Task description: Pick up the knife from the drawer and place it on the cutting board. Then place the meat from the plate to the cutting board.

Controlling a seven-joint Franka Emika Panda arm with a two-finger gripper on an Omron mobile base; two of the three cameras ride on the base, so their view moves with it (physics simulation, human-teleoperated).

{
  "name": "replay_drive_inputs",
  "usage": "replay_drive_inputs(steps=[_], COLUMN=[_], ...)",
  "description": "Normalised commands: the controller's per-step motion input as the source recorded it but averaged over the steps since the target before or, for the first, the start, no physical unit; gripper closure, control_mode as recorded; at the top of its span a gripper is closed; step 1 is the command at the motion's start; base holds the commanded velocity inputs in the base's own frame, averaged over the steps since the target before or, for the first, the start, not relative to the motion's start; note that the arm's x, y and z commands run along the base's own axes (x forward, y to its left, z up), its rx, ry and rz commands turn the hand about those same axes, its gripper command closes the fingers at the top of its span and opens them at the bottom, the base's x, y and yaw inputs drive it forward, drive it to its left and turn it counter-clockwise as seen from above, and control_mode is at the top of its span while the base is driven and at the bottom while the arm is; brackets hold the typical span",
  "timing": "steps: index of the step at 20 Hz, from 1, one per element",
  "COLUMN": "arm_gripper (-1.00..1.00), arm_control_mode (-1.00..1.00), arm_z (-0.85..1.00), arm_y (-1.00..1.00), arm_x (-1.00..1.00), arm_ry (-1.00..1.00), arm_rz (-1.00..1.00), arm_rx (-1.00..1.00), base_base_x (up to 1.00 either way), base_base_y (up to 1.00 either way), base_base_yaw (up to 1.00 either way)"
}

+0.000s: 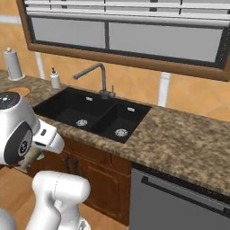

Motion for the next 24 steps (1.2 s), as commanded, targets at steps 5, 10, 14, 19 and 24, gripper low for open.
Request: replay_drive_inputs(steps=[5,10,14,19,24], arm_gripper=[1.0,1.0,1.0,1.0,1.0], arm_control_mode=[1.0,1.0,1.0,1.0,1.0], arm_z=[0.0,0.0,0.0,0.0,0.0], arm_y=[0.0,0.0,0.0,0.0,0.0], arm_x=[0.0,0.0,0.0,0.0,0.0], arm_ry=[0.0,0.0,0.0,0.0,0.0], arm_rz=[0.0,0.0,0.0,0.0,0.0], arm_rx=[0.0,0.0,0.0,0.0,0.0], base_base_x=[0.0,0.0,0.01,0.12,0.31], base_base_y=[-1.0,-1.0,-0.98,-0.79,-0.58], base_base_yaw=[-0.18,-0.16,-0.14,-0.13,-0.1])
